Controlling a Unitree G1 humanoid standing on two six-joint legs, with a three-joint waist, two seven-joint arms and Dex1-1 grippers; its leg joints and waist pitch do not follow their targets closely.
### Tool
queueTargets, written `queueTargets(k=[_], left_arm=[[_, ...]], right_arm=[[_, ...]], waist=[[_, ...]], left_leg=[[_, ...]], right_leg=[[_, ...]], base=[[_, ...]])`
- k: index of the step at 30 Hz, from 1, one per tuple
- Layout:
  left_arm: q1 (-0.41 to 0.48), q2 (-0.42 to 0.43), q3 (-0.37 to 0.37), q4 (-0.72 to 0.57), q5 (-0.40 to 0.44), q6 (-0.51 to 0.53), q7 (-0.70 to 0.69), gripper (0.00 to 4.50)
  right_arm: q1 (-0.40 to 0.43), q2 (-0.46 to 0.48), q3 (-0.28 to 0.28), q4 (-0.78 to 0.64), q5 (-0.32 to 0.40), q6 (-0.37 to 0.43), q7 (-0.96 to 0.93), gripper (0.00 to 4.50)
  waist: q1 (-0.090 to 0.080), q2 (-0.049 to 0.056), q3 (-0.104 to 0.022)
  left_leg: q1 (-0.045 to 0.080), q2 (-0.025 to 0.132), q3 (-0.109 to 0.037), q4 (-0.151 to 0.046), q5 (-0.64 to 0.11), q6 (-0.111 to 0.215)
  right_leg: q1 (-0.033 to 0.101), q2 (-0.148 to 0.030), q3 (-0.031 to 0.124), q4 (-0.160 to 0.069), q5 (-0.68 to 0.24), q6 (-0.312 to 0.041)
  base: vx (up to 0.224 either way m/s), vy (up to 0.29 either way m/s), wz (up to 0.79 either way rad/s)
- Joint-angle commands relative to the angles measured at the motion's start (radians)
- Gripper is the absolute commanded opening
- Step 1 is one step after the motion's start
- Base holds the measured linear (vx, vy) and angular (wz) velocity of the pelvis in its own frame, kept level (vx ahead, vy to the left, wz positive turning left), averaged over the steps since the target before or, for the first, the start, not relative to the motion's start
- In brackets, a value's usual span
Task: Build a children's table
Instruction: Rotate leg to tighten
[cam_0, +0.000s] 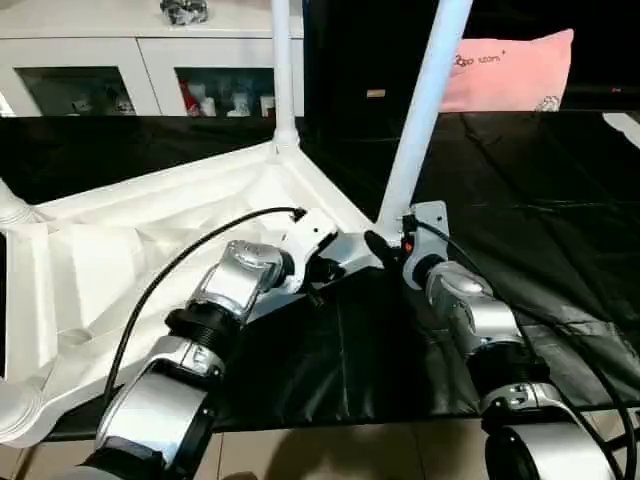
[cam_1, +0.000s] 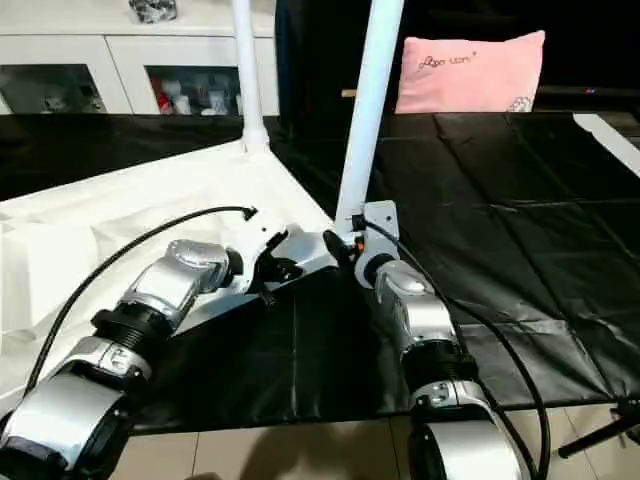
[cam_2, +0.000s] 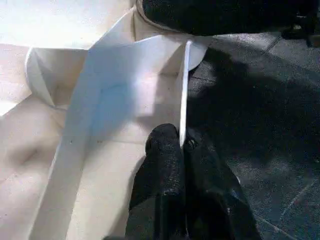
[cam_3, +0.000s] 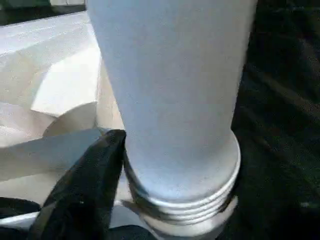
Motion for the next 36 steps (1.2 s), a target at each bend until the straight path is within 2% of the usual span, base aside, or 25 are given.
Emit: queueTargets(k=[1, 3, 4, 5, 6, 9, 12, 14, 15, 16, 17, 18, 20, 23, 24, 26, 31, 34, 36], left_arm=[[-0.023, -0.014, -0.022, -0.004, -0.003, -0.058, 0.023, 0.00], [-0.019, 0.010, -0.024, 0.005, -0.001, -0.071, -0.002, 0.00], [-0.016, 0.022, -0.023, 0.005, -0.002, -0.083, -0.019, 0.00], [-0.013, 0.031, -0.026, 0.005, 0.000, -0.102, -0.033, 0.00], [-0.011, 0.039, -0.029, 0.004, 0.001, -0.120, -0.045, 0.00], [-0.002, 0.068, -0.035, 0.005, 0.001, -0.145, -0.090, 0.00], [0.008, 0.108, -0.044, 0.011, -0.008, -0.184, -0.170, 0.00], [0.010, 0.120, -0.051, 0.013, -0.010, -0.202, -0.194, 0.00], [0.015, 0.134, -0.057, 0.010, -0.014, -0.219, -0.227, 0.00], [0.027, 0.167, -0.068, -0.010, -0.034, -0.243, -0.323, 0.00], [0.030, 0.176, -0.072, -0.016, -0.039, -0.250, -0.351, 0.00], [0.031, 0.180, -0.075, -0.019, -0.041, -0.258, -0.365, 0.00], [0.039, 0.204, -0.092, -0.038, -0.053, -0.289, -0.441, 0.00], [0.039, 0.235, -0.116, -0.055, -0.061, -0.295, -0.542, 0.00], [0.036, 0.241, -0.122, -0.050, -0.055, -0.308, -0.556, 0.00], [0.030, 0.256, -0.140, -0.038, -0.042, -0.340, -0.595, 0.00], [0.027, 0.274, -0.169, -0.054, -0.041, -0.367, -0.668, 0.00], [0.031, 0.275, -0.176, -0.065, -0.041, -0.369, -0.684, 0.00], [0.034, 0.275, -0.181, -0.071, -0.040, -0.372, -0.693, 0.00]], right_arm=[[0.031, 0.069, 0.101, 0.014, 0.010, 0.014, 0.112, 3.63], [0.057, 0.035, 0.103, -0.014, 0.001, -0.008, 0.143, 3.77], [0.071, 0.014, 0.102, -0.028, -0.006, -0.028, 0.157, 3.96], [0.082, -0.001, 0.104, -0.038, -0.011, -0.045, 0.169, 3.96], [0.090, -0.014, 0.106, -0.047, -0.016, -0.061, 0.180, 4.18], [0.118, -0.059, 0.093, -0.084, 0.009, -0.080, 0.251, 4.40], [0.149, -0.143, 0.103, -0.129, 0.016, -0.117, 0.375, 4.40], [0.157, -0.164, 0.106, -0.140, 0.018, -0.123, 0.411, 4.40], [0.165, -0.191, 0.110, -0.156, 0.026, -0.124, 0.459, 4.40], [0.187, -0.262, 0.126, -0.211, 0.053, -0.109, 0.592, 4.40], [0.192, -0.283, 0.131, -0.227, 0.062, -0.104, 0.629, 4.40], [0.194, -0.292, 0.133, -0.235, 0.066, -0.101, 0.648, 4.40], [0.189, -0.333, 0.146, -0.254, 0.075, -0.100, 0.716, 4.40], [0.157, -0.364, 0.164, -0.231, 0.022, -0.191, 0.723, 4.40], [0.151, -0.368, 0.165, -0.228, 0.024, -0.194, 0.735, 4.40], [0.140, -0.378, 0.179, -0.228, 0.033, -0.199, 0.786, 4.40], [0.132, -0.393, 0.221, -0.240, 0.056, -0.183, 0.902, 4.40], [0.126, -0.393, 0.234, -0.226, 0.057, -0.181, 0.928, 4.03], [0.120, -0.391, 0.241, -0.212, 0.053, -0.178, 0.939, 3.95]], waist=[[0.001, 0.001, -0.057], [-0.001, 0.000, -0.056], [-0.002, -0.004, -0.055], [-0.001, -0.002, -0.056], [-0.002, -0.003, -0.057], [-0.003, -0.003, -0.058], [0.002, -0.006, -0.061], [0.002, -0.006, -0.065], [0.001, -0.005, -0.066], [0.004, -0.004, -0.068], [0.007, -0.005, -0.070], [0.011, -0.003, -0.069], [0.017, -0.001, -0.070], [0.025, -0.002, -0.068], [0.027, 0.000, -0.067], [0.036, 0.000, -0.066], [0.047, -0.003, -0.068], [0.049, -0.002, -0.069], [0.049, -0.003, -0.069]], left_leg=[[-0.002, 0.034, -0.012, -0.071, -0.172, 0.041], [-0.001, 0.035, -0.013, -0.072, -0.188, 0.039], [-0.001, 0.035, -0.013, -0.073, -0.195, 0.039], [-0.001, 0.036, -0.014, -0.073, -0.194, 0.039], [-0.002, 0.036, -0.014, -0.072, -0.186, 0.042], [-0.002, 0.037, -0.012, -0.071, -0.167, 0.053], [-0.007, 0.036, -0.010, -0.065, -0.123, 0.076], [-0.011, 0.034, -0.011, -0.062, -0.098, 0.091], [-0.009, 0.036, -0.010, -0.061, -0.096, 0.096], [-0.010, 0.035, -0.010, -0.058, -0.089, 0.108], [-0.011, 0.036, -0.010, -0.056, -0.082, 0.116], [-0.013, 0.041, -0.008, -0.054, -0.063, 0.130], [-0.013, 0.043, -0.006, -0.051, -0.068, 0.138], [-0.009, 0.046, -0.005, -0.053, -0.090, 0.117], [-0.005, 0.046, -0.004, -0.054, -0.103, 0.103], [-0.004, 0.047, -0.004, -0.055, -0.119, 0.095], [-0.007, 0.046, -0.004, -0.053, -0.101, 0.099], [-0.008, 0.047, -0.005, -0.053, -0.098, 0.098], [-0.008, 0.046, -0.005, -0.053, -0.101, 0.095]], right_leg=[[0.047, -0.087, 0.050, -0.085, -0.205, -0.200], [0.046, -0.088, 0.050, -0.089, -0.231, -0.193], [0.046, -0.088, 0.051, -0.092, -0.257, -0.182], [0.046, -0.089, 0.051, -0.092, -0.261, -0.179], [0.046, -0.089, 0.051, -0.090, -0.246, -0.182], [0.046, -0.087, 0.053, -0.086, -0.202, -0.195], [0.053, -0.085, 0.052, -0.078, -0.112, -0.218], [0.055, -0.084, 0.051, -0.071, -0.063, -0.227], [0.053, -0.085, 0.051, -0.070, -0.052, -0.232], [0.056, -0.084, 0.050, -0.067, -0.027, -0.243], [0.058, -0.082, 0.050, -0.063, -0.003, -0.246], [0.053, -0.080, 0.050, -0.057, 0.047, -0.256], [0.049, -0.081, 0.047, -0.054, 0.056, -0.268], [0.044, -0.085, 0.047, -0.056, 0.008, -0.269], [0.040, -0.086, 0.049, -0.058, -0.016, -0.270], [0.041, -0.084, 0.049, -0.060, -0.035, -0.266], [0.044, -0.084, 0.049, -0.053, -0.001, -0.261], [0.044, -0.086, 0.049, -0.053, -0.012, -0.259], [0.044, -0.085, 0.048, -0.054, -0.016, -0.259]], base=[[0.000, 0.000, 0.00], [0.000, 0.000, 0.00], [0.000, 0.000, 0.00], [0.000, 0.000, 0.00], [0.000, 0.000, 0.00], [0.000, 0.000, 0.00], [0.000, 0.000, 0.00], [0.000, 0.000, 0.00], [0.000, 0.000, 0.00], [0.000, 0.000, 0.00], [0.000, 0.000, 0.00], [0.000, 0.000, 0.00], [0.000, 0.000, 0.00], [0.000, 0.000, 0.00], [0.000, 0.000, 0.00], [0.000, 0.000, 0.00], [0.000, 0.000, 0.00], [0.000, 0.000, 0.00], [0.000, 0.000, 0.00]])
